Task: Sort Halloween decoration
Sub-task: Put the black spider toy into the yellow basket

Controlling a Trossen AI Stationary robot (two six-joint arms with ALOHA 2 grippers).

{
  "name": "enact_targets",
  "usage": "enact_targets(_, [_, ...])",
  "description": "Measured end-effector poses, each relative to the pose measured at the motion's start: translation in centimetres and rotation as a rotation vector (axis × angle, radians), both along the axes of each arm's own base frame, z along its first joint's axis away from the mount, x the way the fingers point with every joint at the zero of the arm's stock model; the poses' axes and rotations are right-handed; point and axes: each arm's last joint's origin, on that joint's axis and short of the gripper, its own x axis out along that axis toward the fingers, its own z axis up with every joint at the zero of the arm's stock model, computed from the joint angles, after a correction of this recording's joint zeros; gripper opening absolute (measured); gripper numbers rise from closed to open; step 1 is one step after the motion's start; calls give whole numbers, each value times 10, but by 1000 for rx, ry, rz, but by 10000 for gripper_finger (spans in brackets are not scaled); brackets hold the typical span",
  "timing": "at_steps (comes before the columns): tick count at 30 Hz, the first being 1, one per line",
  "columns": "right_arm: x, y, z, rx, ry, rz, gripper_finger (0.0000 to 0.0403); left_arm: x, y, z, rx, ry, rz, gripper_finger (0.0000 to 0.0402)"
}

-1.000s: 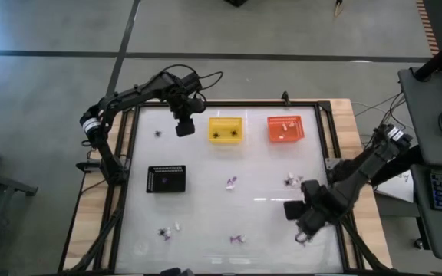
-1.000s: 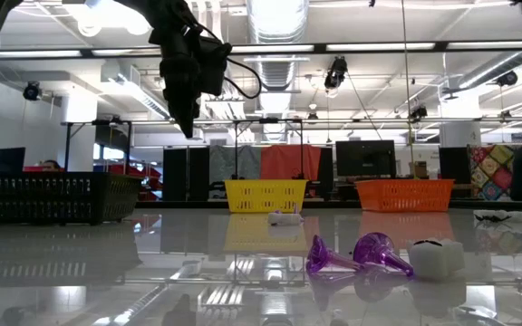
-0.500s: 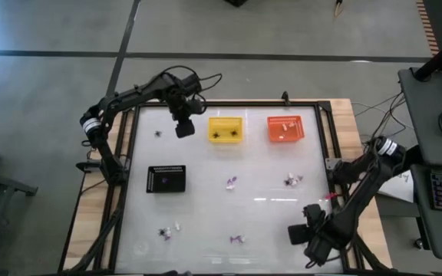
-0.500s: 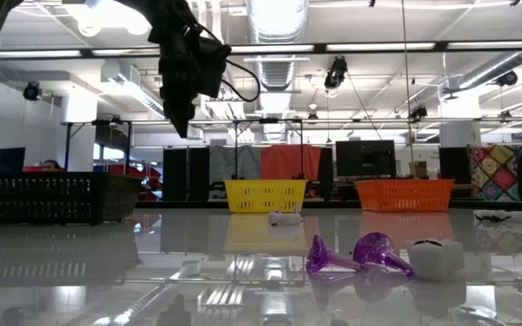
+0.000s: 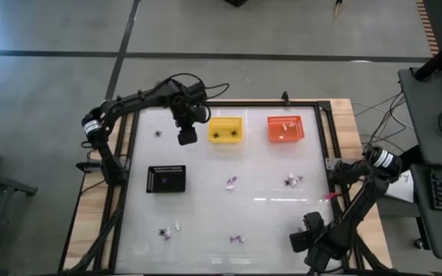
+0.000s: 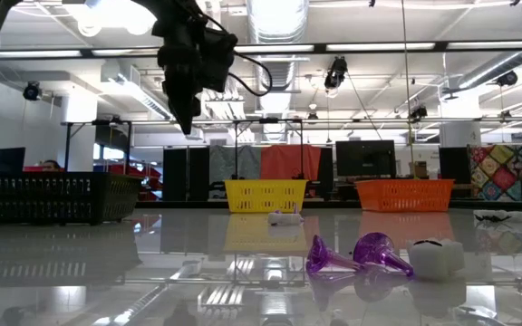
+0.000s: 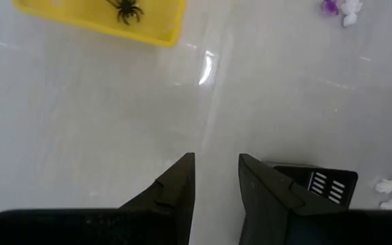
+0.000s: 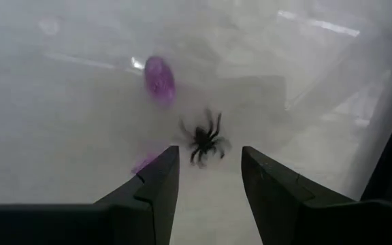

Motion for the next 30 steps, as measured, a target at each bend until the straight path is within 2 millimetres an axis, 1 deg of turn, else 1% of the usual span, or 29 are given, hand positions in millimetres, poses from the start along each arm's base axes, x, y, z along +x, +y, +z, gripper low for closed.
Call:
enact_targets(4, [0,-1,-8,-22,15,11,150,3,-5,0,0,0,-19,95])
enact_targets(9, [0,0,-17,-17,11,13,149,3,-6,-1,-1,2,-20,95])
enact_targets(14, [-1,-1,-27,1,-7,11,134,3,-6,-1,-1,3,-22,95])
enact_targets(19, [-1,-3,-29,1,-8,13,97,3,-6,-1,-1,4,-22,95])
enact_targets(26, [-1,-3,-29,7,-7,30,20,3,-6,-1,-1,3,-23,95])
enact_targets(30, [-1,-2,-27,16,-9,31,10,3,-6,-1,1,1,-33,95])
